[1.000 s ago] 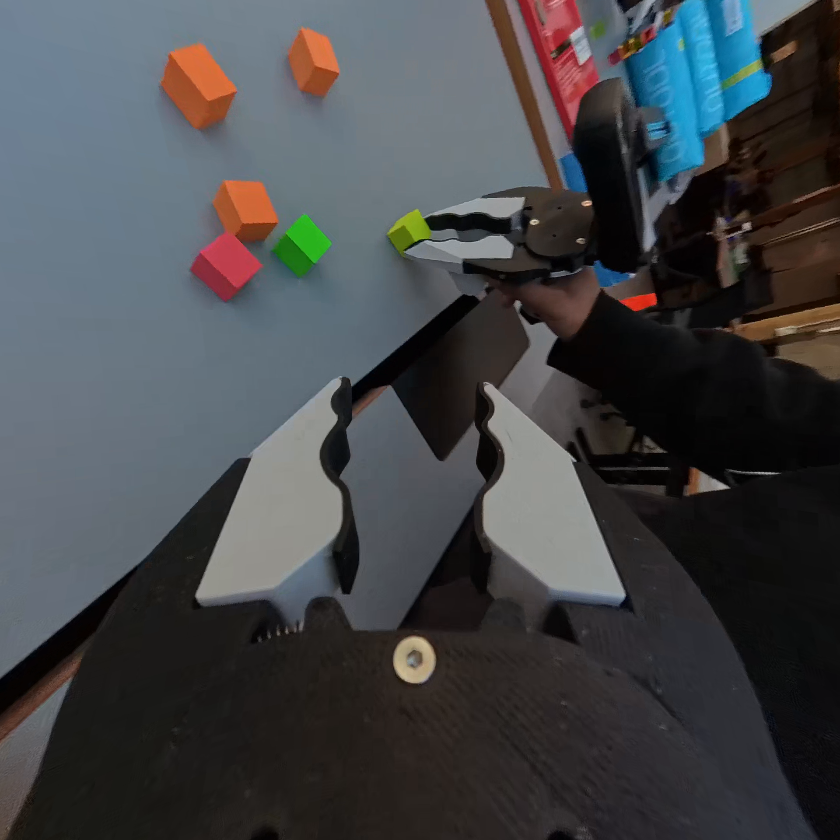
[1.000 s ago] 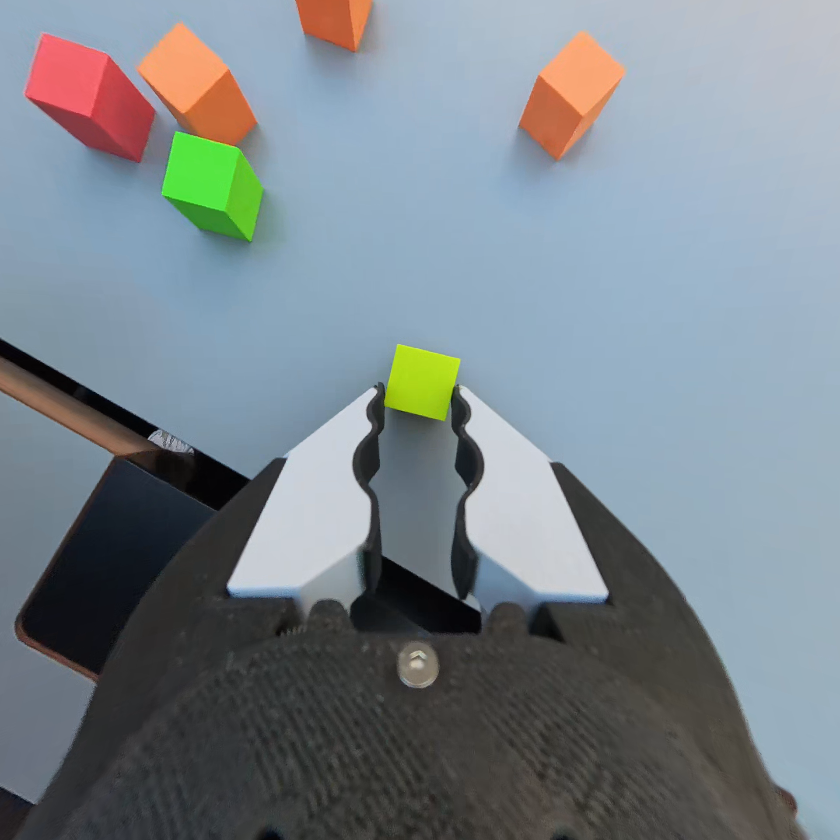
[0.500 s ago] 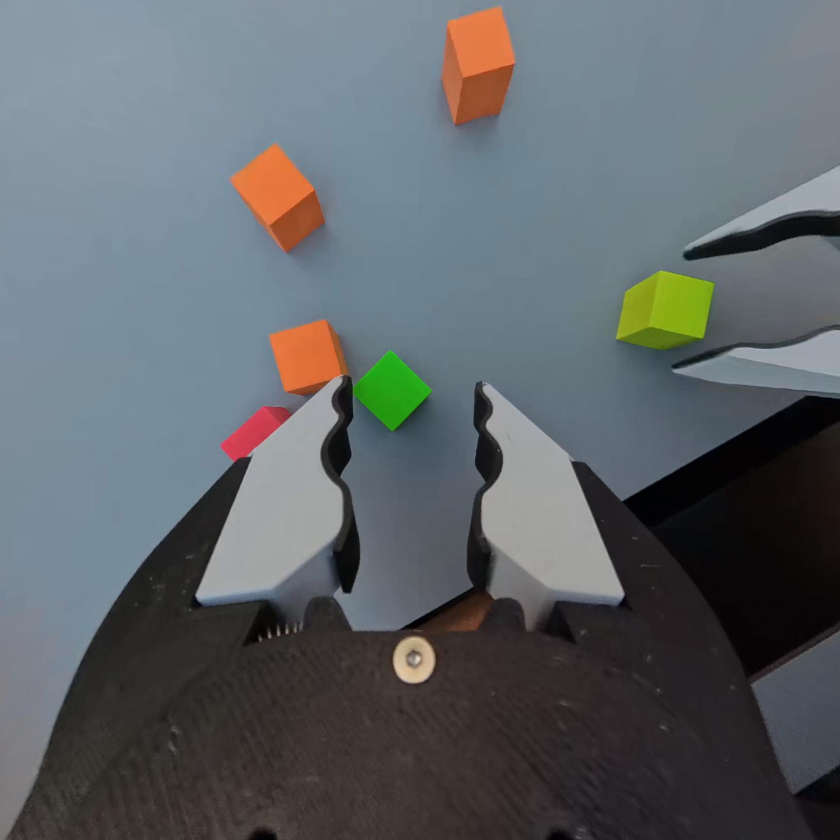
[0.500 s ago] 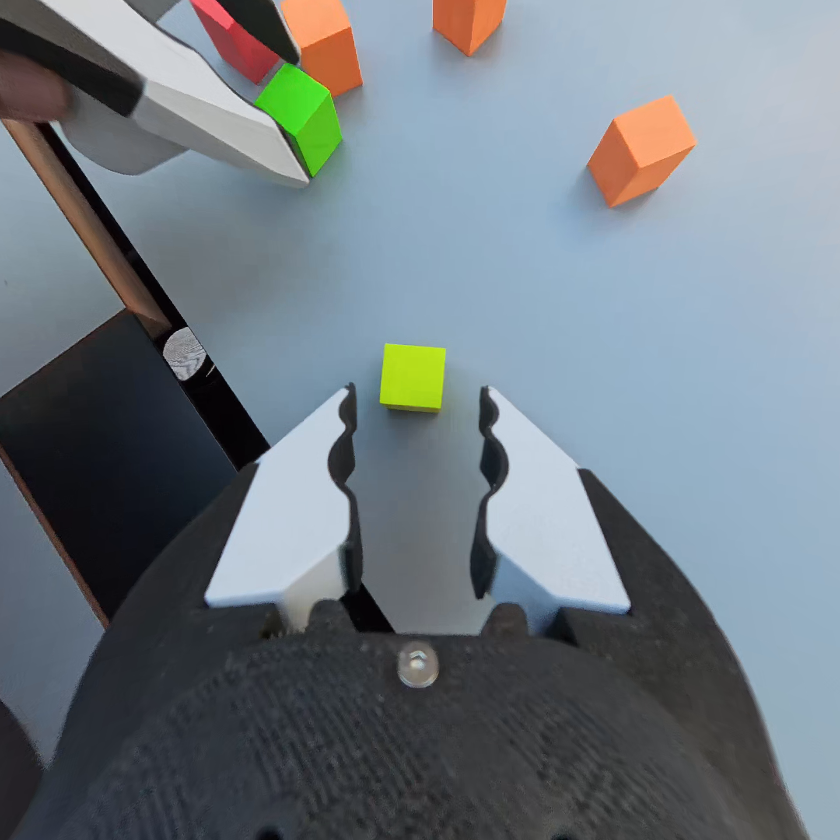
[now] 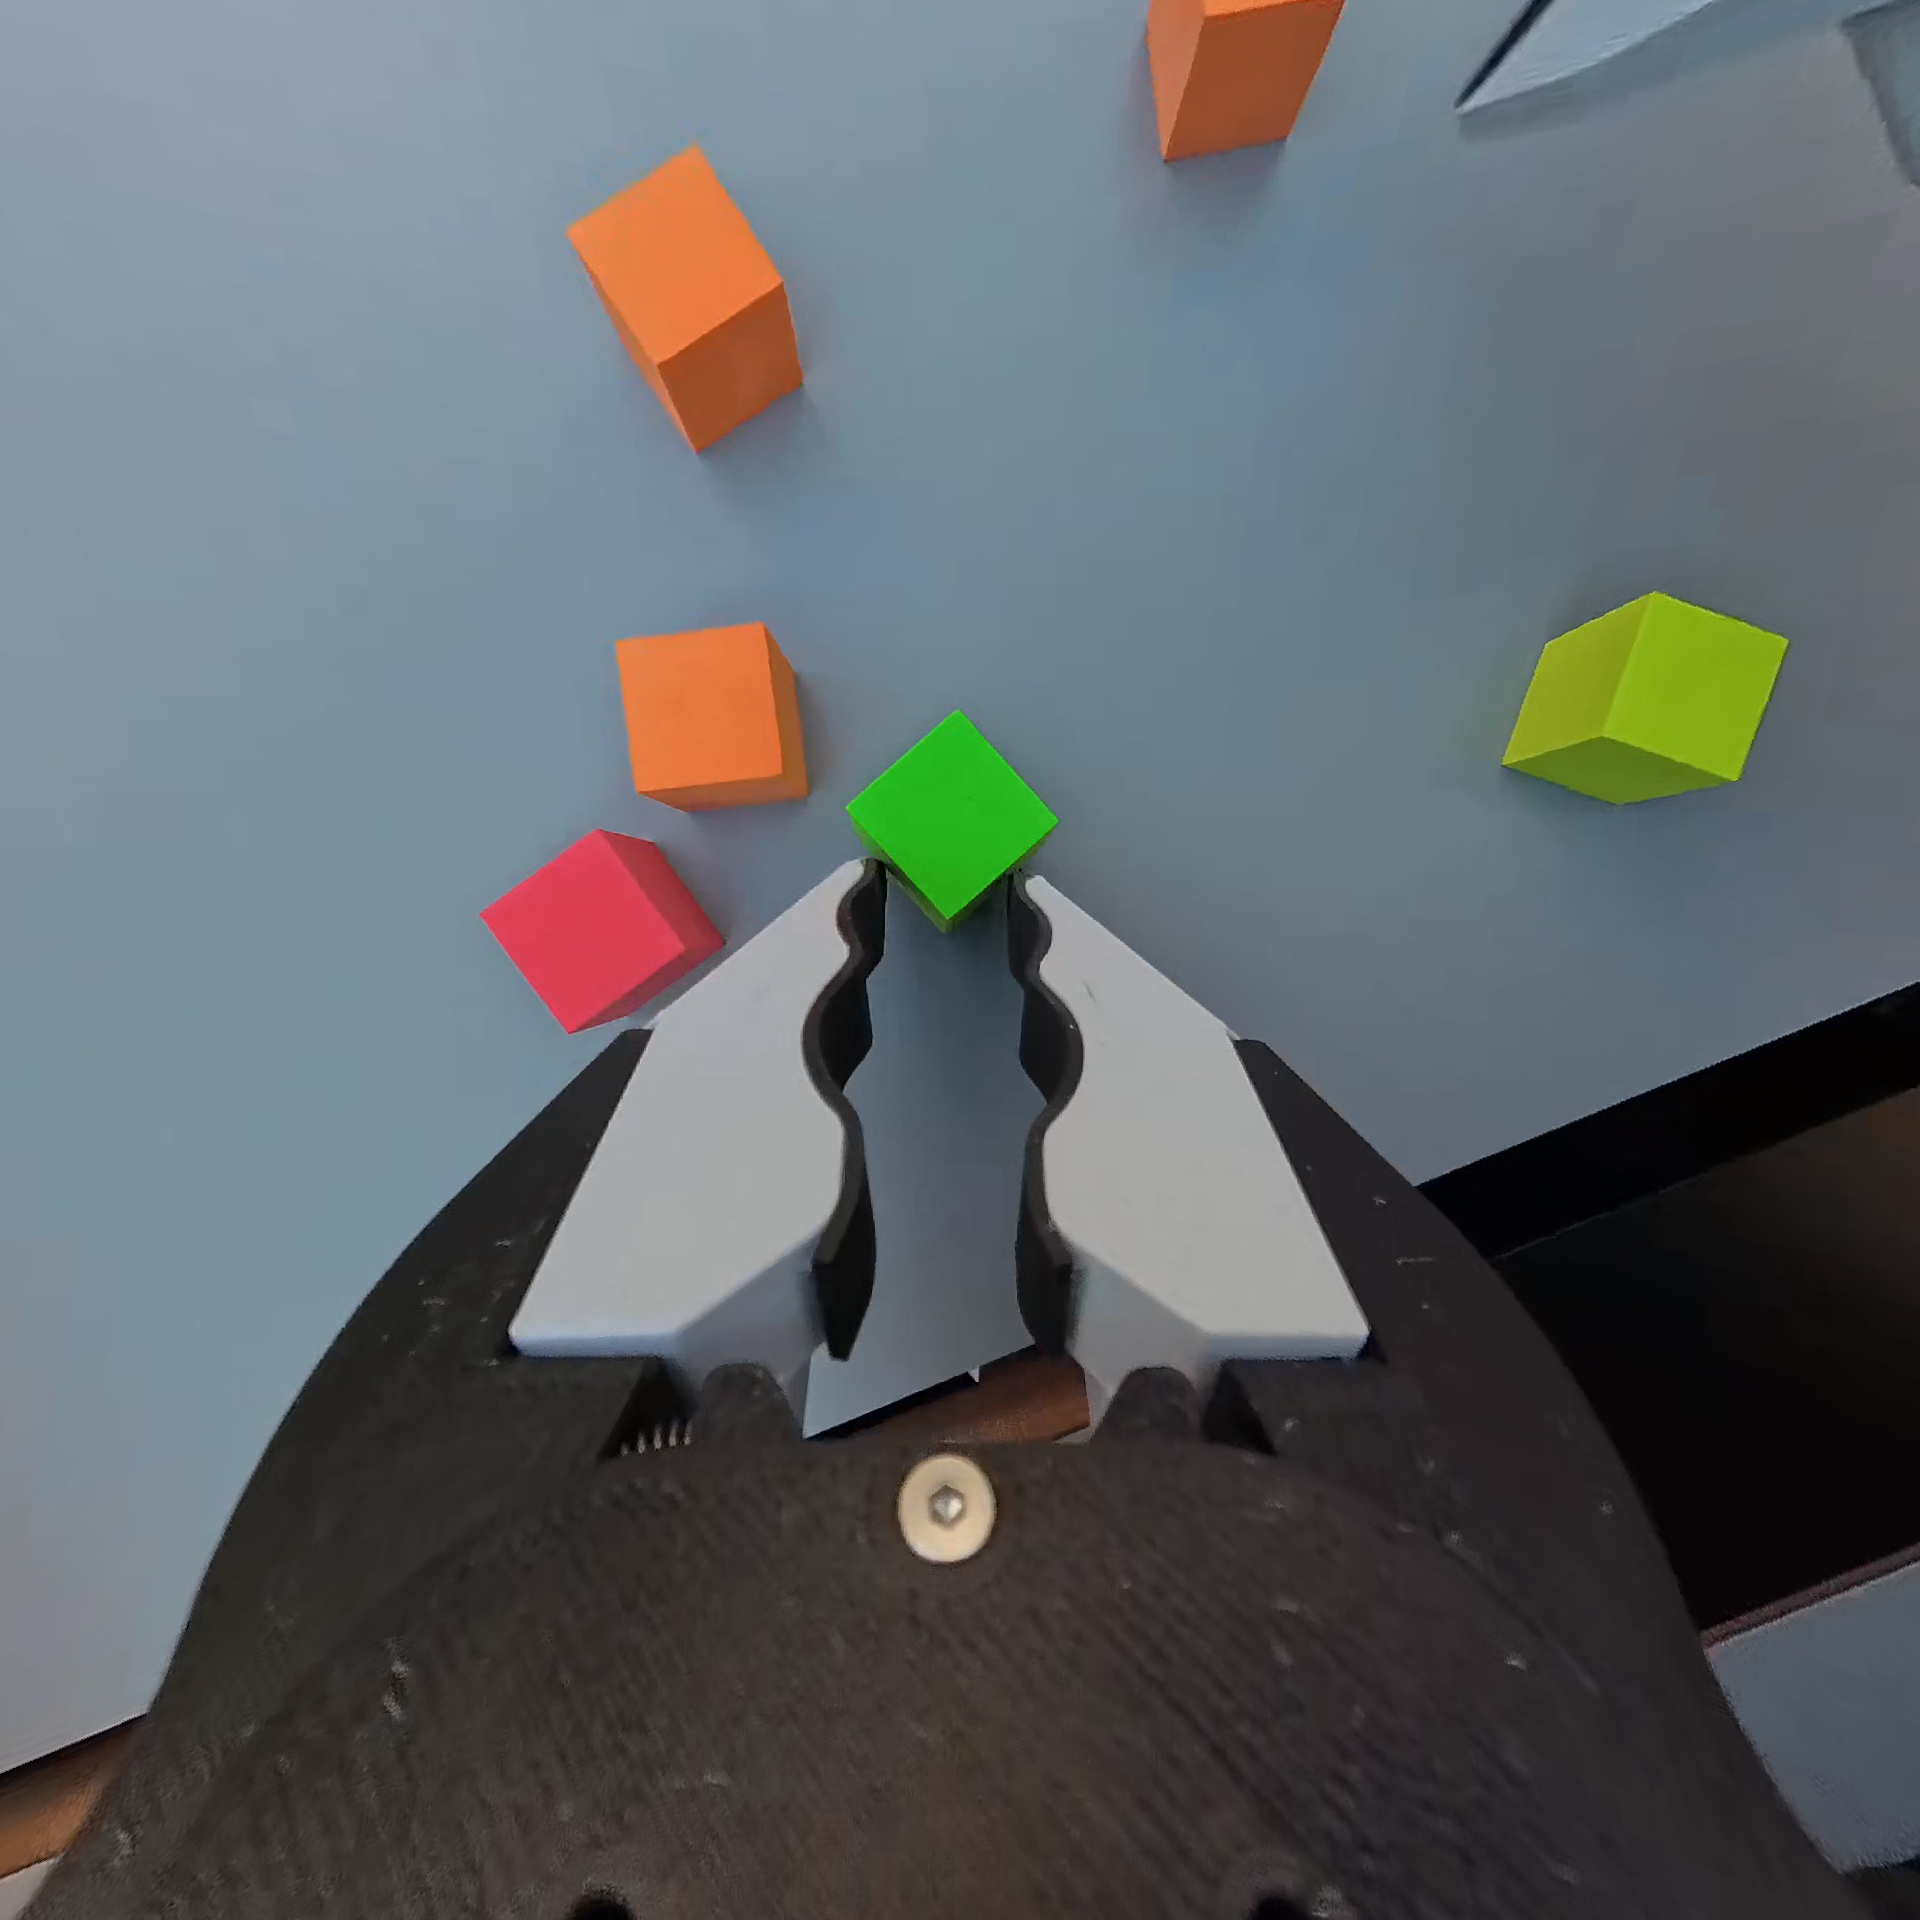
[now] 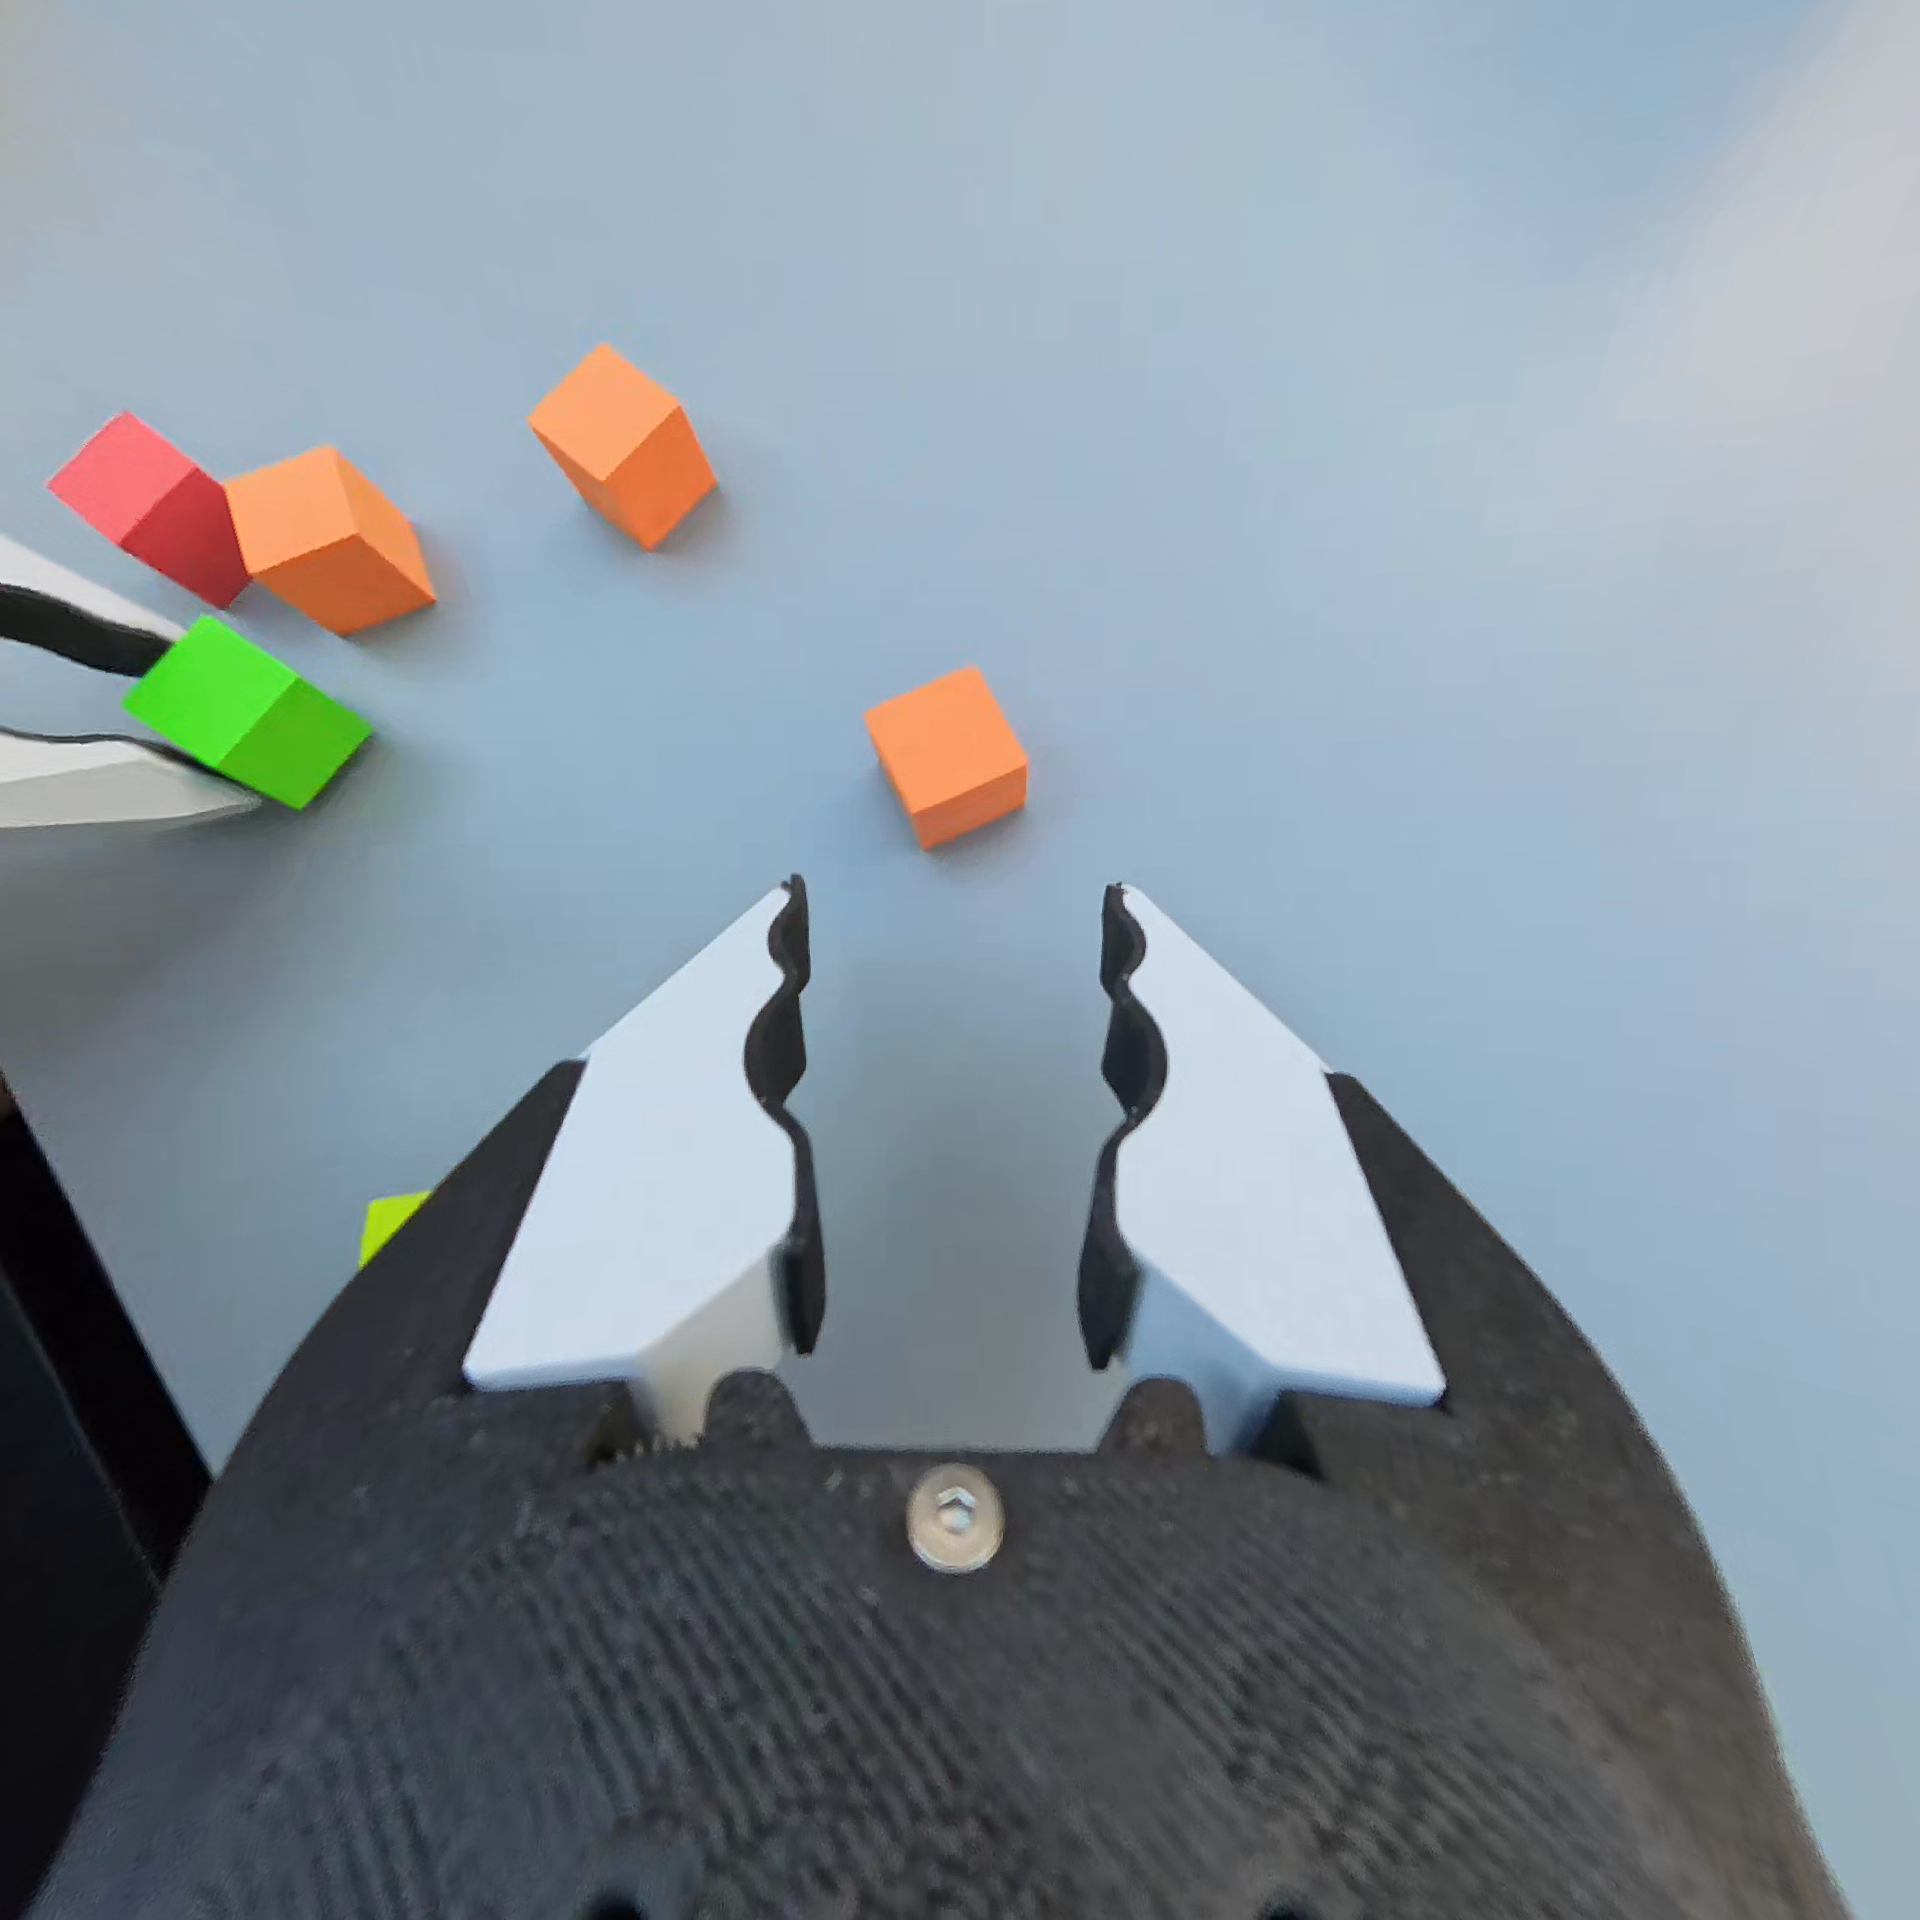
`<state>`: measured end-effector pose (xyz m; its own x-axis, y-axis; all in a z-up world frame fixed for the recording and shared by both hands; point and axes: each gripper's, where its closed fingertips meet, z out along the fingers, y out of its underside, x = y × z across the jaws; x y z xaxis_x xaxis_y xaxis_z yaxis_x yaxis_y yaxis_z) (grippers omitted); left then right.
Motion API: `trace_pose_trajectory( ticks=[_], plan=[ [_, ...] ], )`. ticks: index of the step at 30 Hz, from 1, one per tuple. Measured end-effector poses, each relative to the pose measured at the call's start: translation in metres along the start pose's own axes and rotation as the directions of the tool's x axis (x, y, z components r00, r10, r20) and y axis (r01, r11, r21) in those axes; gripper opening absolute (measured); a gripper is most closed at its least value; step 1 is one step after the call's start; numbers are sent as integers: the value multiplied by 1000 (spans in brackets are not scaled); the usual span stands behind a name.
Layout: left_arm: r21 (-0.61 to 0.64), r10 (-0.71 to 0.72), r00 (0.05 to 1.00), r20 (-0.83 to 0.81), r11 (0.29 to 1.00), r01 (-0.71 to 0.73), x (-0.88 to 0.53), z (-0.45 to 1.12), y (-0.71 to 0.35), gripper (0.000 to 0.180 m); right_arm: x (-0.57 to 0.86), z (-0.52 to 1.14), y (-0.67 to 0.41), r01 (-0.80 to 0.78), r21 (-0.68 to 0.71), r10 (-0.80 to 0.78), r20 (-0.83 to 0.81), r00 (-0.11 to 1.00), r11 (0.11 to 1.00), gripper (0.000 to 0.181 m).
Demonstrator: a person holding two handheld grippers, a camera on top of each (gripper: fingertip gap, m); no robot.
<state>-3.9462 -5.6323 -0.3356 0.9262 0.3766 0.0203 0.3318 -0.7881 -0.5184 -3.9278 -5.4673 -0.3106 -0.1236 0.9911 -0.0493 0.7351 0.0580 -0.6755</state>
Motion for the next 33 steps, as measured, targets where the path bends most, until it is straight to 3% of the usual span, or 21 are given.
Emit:
trace_pose_trajectory(
  ticks=[5, 9, 10, 12, 16, 20, 24, 28, 33],
  plan=[
    [19, 11, 1000, -5, 1000, -11, 5, -8, -8, 19, 4, 25, -9, 31, -22, -30, 34, 999, 999, 58],
    [9, -49, 999, -16, 999, 49, 2, -2, -6, 40, -2, 37, -11, 59, -41, -57, 56, 997, 997, 57],
    [11, -65, 998, -24, 998, 65, 2, -1, -7, 43, -4, 39, -10, 64, -45, -61, 61, 996, 997, 54],
    [7, -82, 996, -39, 997, 82, 3, 3, -8, 44, -6, 42, -6, 73, -62, -69, 63, 996, 995, 30],
    [-10, -81, 995, -56, 997, 80, 7, 7, -8, 29, -5, 34, -6, 69, -40, -66, 69, 995, 997, 26],
    [66, -47, 995, -92, 996, 54, 17, -7, -25, 29, 7, 4, 0, 18, 8, -18, 29, 999, 1000, 26],
    [176, 22, 972, -232, 984, 20, 59, -26, -53, 29, 17, -33, 23, -67, 35, 68, -13, 998, 997, 26],
    [189, 150, 931, -334, 978, -89, 110, -23, -58, 29, 10, -62, 48, -133, 46, 135, -36, 990, 990, 26],
    [163, 239, 908, -344, 968, -193, 136, -8, -50, 29, -14, -81, 61, -142, 54, 144, -39, 989, 988, 26]
  ],
)
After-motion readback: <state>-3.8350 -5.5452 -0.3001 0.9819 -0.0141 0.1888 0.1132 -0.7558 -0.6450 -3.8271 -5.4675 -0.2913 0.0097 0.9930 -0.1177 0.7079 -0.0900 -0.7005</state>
